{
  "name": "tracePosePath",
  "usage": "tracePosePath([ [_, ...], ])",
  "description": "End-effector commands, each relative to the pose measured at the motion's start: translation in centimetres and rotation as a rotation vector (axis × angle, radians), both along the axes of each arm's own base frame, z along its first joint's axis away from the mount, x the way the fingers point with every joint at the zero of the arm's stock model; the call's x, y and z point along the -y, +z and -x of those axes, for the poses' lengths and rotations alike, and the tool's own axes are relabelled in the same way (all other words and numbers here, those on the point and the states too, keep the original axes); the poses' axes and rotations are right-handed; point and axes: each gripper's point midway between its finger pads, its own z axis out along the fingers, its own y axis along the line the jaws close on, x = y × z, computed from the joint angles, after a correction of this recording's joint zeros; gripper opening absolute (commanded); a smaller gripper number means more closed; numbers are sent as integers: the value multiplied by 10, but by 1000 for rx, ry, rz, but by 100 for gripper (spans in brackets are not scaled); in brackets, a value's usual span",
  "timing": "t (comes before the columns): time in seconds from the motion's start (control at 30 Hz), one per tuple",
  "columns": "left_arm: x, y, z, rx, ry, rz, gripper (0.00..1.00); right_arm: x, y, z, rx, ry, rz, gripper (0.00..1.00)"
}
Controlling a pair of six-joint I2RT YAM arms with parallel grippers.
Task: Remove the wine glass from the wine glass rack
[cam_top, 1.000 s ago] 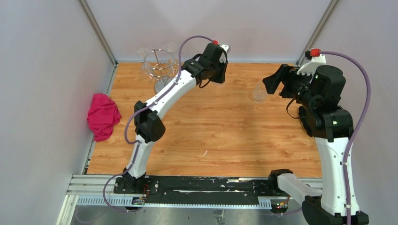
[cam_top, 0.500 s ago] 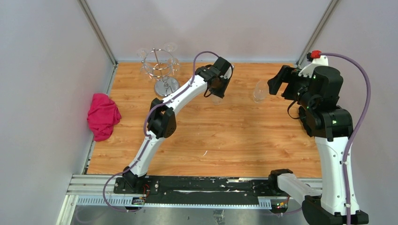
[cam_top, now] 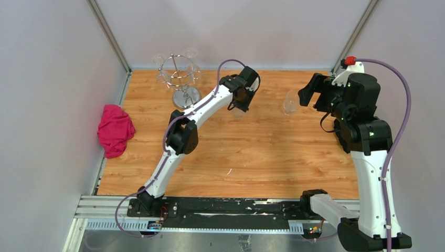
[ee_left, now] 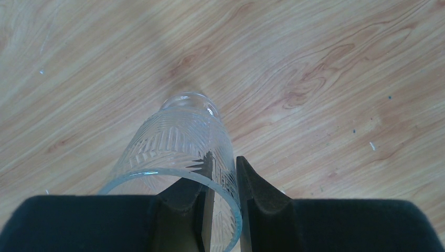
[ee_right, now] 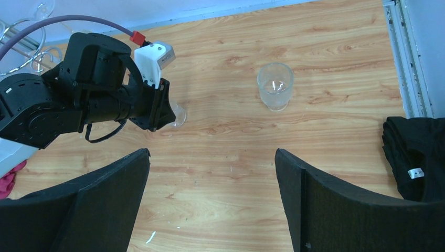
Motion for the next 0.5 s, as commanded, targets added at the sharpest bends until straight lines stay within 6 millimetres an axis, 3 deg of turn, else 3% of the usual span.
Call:
tracePosePath([
  [0.0,4,-7,-1,4,-23,-20,0,5,-5,-1,-12,-26,-8,94],
  [0.4,0,-19,4,-26,-24,-34,0,3,-10,-2,-23,-18,-19,94],
  [0.47,0,-18,4,-24,-22,-36,5,3,-10,-2,-26,-18,-19,94],
])
